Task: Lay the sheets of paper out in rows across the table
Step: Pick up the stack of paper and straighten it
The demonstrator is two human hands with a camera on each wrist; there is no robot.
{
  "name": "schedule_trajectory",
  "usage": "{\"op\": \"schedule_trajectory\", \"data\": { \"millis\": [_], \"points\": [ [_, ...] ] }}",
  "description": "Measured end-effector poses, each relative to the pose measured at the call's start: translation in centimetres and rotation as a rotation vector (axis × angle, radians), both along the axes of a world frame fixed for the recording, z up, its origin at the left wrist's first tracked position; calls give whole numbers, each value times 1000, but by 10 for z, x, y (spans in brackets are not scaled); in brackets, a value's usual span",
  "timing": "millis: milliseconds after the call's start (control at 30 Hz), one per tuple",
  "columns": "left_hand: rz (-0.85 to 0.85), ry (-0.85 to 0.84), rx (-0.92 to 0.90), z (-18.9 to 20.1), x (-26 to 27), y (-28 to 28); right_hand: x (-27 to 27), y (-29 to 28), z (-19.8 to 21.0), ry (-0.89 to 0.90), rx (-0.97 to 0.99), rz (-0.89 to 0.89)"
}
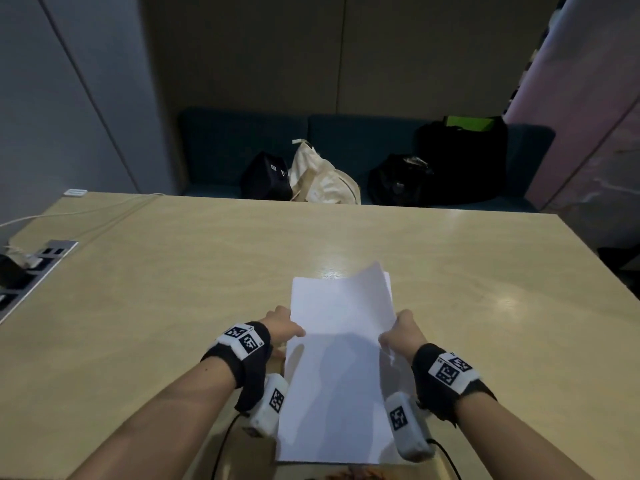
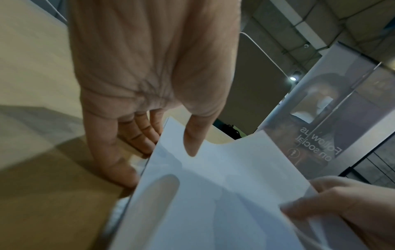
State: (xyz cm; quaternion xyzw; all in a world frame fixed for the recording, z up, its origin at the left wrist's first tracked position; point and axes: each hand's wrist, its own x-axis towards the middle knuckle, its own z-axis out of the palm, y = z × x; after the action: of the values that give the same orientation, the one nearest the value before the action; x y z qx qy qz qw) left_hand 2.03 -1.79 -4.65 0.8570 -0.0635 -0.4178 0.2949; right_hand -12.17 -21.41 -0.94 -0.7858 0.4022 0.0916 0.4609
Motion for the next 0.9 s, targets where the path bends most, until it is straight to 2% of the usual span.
{"op": "schedule_trajectory", "data": {
  "millis": [133,267,367,500,567,767,900],
  "points": [
    [130,64,-163,3,1,4,1,2,24,-239,128,-94],
    [286,1,-380,33,4,2,13,-4,70,-504,182,60],
    [329,-59,-663,72,-1,-6,26,-8,94,-659,100,63],
    [353,-254,-874,112,-10,-10,29,-13,105,-843,-35,-23],
    [328,-287,-887,111,-12,-9,24,-13,97,-858,-56,-21],
    [252,-238,-832,80,-23,-2,16,-7,52,-655,-83,-3],
    [261,-294,-789,89,-23,-8,26,-10,55,-646,-142,-101]
  ]
}}
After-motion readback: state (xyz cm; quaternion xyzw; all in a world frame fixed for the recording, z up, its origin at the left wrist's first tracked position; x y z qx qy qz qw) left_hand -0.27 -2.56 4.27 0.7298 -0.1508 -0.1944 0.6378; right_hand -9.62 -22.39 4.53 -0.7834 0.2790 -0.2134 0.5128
